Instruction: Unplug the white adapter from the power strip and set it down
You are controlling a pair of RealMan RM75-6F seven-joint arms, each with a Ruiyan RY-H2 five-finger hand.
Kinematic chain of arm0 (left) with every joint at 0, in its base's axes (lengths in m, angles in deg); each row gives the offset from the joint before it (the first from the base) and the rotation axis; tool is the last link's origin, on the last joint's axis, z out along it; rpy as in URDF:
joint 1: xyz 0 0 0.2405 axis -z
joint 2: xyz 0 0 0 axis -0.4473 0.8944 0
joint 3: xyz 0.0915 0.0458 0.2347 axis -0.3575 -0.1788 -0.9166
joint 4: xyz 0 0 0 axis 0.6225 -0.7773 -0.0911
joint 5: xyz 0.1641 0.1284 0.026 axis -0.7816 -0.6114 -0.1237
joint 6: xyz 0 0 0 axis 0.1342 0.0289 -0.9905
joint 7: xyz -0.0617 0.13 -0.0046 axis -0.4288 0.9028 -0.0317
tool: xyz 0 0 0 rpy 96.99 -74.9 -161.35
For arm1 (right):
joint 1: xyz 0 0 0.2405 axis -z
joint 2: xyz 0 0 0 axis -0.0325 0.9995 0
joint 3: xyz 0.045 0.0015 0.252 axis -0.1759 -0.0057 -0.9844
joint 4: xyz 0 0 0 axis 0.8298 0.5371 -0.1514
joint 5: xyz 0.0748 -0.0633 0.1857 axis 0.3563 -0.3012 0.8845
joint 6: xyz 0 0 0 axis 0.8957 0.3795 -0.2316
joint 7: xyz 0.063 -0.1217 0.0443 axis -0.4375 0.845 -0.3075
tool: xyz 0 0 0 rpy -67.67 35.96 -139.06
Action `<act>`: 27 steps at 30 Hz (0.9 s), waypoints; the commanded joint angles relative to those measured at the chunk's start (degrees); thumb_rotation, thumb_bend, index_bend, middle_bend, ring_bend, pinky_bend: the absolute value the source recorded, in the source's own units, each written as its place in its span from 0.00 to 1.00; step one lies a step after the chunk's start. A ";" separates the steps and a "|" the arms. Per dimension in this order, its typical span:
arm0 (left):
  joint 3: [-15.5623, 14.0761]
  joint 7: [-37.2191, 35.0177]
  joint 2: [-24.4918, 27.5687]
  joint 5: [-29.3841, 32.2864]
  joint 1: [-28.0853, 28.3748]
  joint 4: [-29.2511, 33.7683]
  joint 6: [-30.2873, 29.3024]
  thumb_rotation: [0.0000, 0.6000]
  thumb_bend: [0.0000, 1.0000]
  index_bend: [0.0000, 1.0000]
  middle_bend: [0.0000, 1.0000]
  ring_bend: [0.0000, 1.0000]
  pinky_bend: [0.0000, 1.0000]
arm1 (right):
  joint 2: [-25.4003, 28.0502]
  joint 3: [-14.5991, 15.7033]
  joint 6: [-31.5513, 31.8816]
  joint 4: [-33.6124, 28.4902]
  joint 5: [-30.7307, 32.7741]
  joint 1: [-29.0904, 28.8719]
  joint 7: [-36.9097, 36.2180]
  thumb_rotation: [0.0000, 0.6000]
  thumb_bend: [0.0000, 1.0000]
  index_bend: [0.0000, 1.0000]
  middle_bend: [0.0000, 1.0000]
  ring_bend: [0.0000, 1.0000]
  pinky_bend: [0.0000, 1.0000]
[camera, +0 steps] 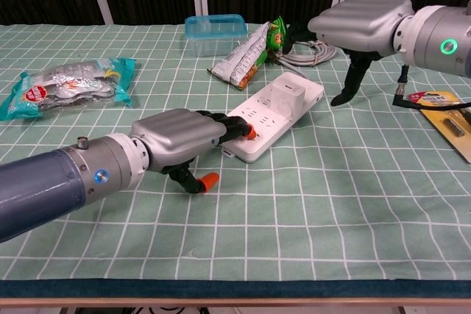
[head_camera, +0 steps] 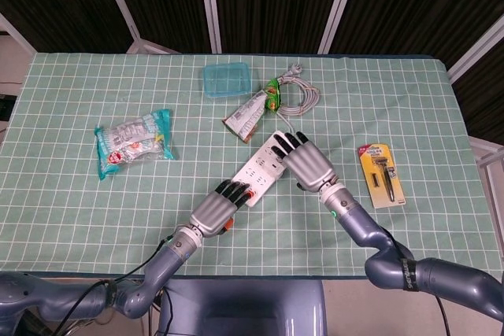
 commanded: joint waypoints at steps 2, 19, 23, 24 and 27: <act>-0.39 -0.58 -0.12 -0.11 0.14 -0.33 -0.12 1.00 0.46 0.10 0.05 0.02 0.10 | -2.09 0.94 -1.22 3.17 -0.68 -1.54 -1.51 1.00 0.16 0.22 0.14 0.16 0.21; -1.58 -3.35 -0.65 -0.60 0.96 -2.45 0.06 1.00 0.46 0.10 0.05 0.02 0.10 | -9.54 2.15 -3.58 14.38 -1.79 -5.81 -6.89 1.00 0.15 0.28 0.17 0.18 0.22; -1.92 -3.89 -0.69 -0.72 0.99 -2.82 0.06 1.00 0.46 0.10 0.05 0.02 0.10 | -10.89 2.30 -4.04 16.65 -1.53 -6.51 -7.64 1.00 0.16 0.30 0.17 0.18 0.23; -2.00 -4.03 -0.71 -0.77 1.01 -2.94 0.07 1.00 0.46 0.10 0.05 0.02 0.10 | -11.18 2.37 -4.10 17.18 -1.52 -6.64 -7.79 1.00 0.16 0.30 0.17 0.18 0.23; -2.20 -4.44 -0.76 -0.79 1.11 -3.30 0.26 1.00 0.46 0.10 0.05 0.02 0.10 | -11.99 2.55 -4.28 18.68 -1.35 -6.91 -8.39 1.00 0.16 0.30 0.18 0.18 0.23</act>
